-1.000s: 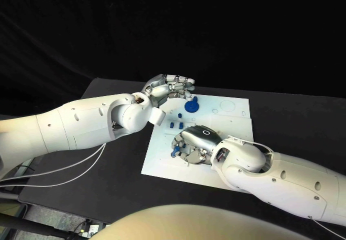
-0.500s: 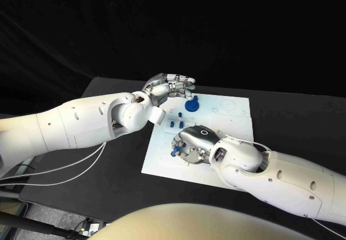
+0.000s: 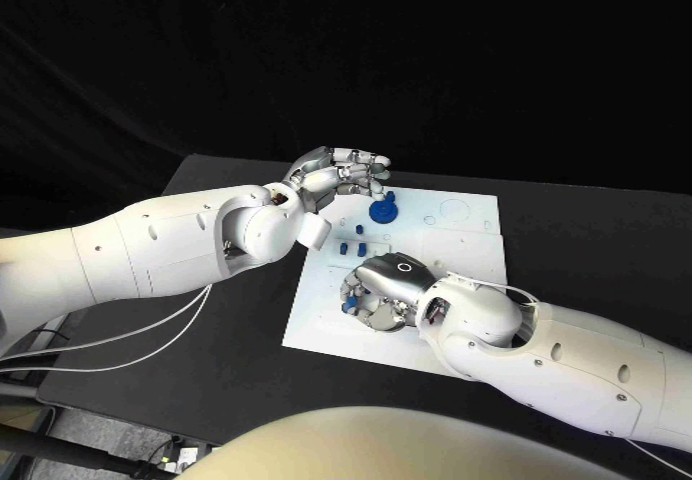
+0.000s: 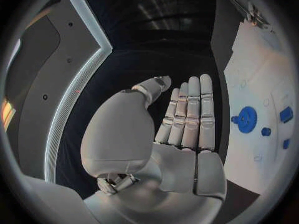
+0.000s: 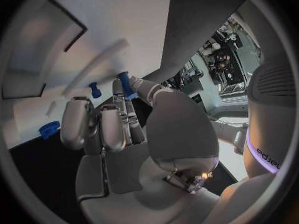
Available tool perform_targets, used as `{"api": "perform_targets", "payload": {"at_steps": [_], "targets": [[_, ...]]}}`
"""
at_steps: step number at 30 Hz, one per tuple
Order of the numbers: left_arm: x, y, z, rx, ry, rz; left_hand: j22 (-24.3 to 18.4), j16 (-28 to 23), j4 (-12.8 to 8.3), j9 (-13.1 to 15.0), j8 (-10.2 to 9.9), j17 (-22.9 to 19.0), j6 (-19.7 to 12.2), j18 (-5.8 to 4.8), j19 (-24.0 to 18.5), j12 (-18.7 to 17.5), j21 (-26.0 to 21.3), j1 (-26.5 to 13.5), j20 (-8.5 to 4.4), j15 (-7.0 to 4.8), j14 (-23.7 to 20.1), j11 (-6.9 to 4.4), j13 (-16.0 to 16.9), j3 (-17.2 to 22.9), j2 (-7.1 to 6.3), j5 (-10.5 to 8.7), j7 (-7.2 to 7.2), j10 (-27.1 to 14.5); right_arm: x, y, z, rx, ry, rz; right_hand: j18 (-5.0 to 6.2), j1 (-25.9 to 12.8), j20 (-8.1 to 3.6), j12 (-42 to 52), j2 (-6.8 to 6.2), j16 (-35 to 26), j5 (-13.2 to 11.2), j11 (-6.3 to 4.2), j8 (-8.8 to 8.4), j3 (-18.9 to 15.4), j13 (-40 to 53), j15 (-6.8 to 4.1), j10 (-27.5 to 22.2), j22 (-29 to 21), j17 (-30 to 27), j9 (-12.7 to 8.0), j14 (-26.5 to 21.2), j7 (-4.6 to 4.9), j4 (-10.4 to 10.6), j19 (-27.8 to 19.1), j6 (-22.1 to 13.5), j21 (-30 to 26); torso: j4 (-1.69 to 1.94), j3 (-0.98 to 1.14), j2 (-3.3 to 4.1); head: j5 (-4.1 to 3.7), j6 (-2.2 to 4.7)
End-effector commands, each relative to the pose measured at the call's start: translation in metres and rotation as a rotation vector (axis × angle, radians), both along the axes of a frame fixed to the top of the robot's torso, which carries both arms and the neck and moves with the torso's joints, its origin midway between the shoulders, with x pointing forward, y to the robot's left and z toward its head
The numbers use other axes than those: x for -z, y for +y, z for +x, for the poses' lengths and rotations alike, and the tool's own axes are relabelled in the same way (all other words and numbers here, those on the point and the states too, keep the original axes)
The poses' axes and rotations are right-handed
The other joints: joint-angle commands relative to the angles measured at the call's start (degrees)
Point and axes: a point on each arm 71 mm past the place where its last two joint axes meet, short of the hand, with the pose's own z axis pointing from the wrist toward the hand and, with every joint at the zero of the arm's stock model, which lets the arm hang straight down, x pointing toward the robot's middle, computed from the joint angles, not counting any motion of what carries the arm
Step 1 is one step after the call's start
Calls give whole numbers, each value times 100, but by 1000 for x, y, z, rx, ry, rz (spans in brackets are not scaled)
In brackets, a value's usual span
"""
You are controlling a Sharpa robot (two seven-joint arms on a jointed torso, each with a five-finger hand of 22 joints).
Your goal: Assemble the parts on the task board
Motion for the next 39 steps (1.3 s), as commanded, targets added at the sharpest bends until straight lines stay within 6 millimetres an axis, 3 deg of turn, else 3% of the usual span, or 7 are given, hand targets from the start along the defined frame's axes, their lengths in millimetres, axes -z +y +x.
{"api": "perform_targets", "payload": {"at_steps": [1,16,22,25,32,35,39], "targets": [[-2,-3,-1,20,-8,-7,-7,-29,-14,-7,-29,6,-28,-5,-40,-33,-26,-15,16,-3,-52,7,5,-28,64,5,9,-36,4,0,-3,-14,15,-29,-55,-67,29,-42,-30,24,40,29,-70,-36,12,17,15,606,2,-41,94,-1,-14,-29,-103,-30,0,-1,2,-3,3],[-2,-1,-1,20,-6,-6,-10,-29,-14,-7,-33,13,-30,-4,-43,-33,-33,-17,19,-2,-58,8,8,-31,70,7,10,-43,-2,-11,-3,23,-11,44,-10,-171,54,-162,-191,-76,29,48,-460,-54,28,35,-152,533,-174,-162,36,32,-37,-129,-758,-265,4,7,0,-18,13],[-1,0,-1,20,-5,-5,-10,-29,-14,-7,-33,13,-30,-4,-43,-33,-33,-17,19,-2,-58,8,8,-31,70,7,10,-43,-20,-26,-8,41,-1,169,-21,-197,19,-121,-238,-54,32,-12,-793,-85,69,-12,-148,570,-139,-371,54,-43,-47,-90,-1519,-214,-9,-3,-5,-62,41],[-1,0,-1,19,-4,-4,-10,-29,-14,-7,-33,13,-30,-4,-43,-33,-33,-17,19,-2,-58,8,8,-31,70,7,10,-43,-31,-38,-7,58,18,230,-22,-160,5,-77,-219,-52,51,-36,-801,-71,95,-30,-87,577,-136,-370,56,-46,-69,-84,-1526,-208,-18,-3,-10,-97,71],[-1,1,0,18,-3,-3,-10,-29,-14,-7,-33,13,-30,-4,-43,-33,-33,-17,19,-2,-58,8,8,-31,70,7,10,-43,-55,-88,11,216,204,344,-55,-127,27,249,-117,40,151,17,-280,-118,343,12,302,656,-3,-107,99,72,-92,-11,-409,-71,-48,-17,-50,-430,223],[0,1,0,17,-3,-3,-10,-29,-14,-7,-33,13,-30,-4,-43,-33,-33,-17,19,-2,-58,8,8,-31,70,7,10,-43,-58,-124,21,340,296,353,-118,-326,-124,1122,-57,257,749,-246,181,-516,1080,-176,661,830,329,200,185,-182,39,145,-15,289,-75,-29,-76,-729,310],[0,2,0,14,-3,-2,-10,-29,-14,-7,-33,13,-30,-4,-43,-33,-33,-17,19,-2,-58,8,8,-31,70,7,10,-43,-56,-160,26,467,351,318,-221,-535,-168,3033,-32,486,925,-272,577,-858,3037,-226,361,1058,694,718,274,-262,240,341,-377,773,-121,-22,-99,-886,355]]}}
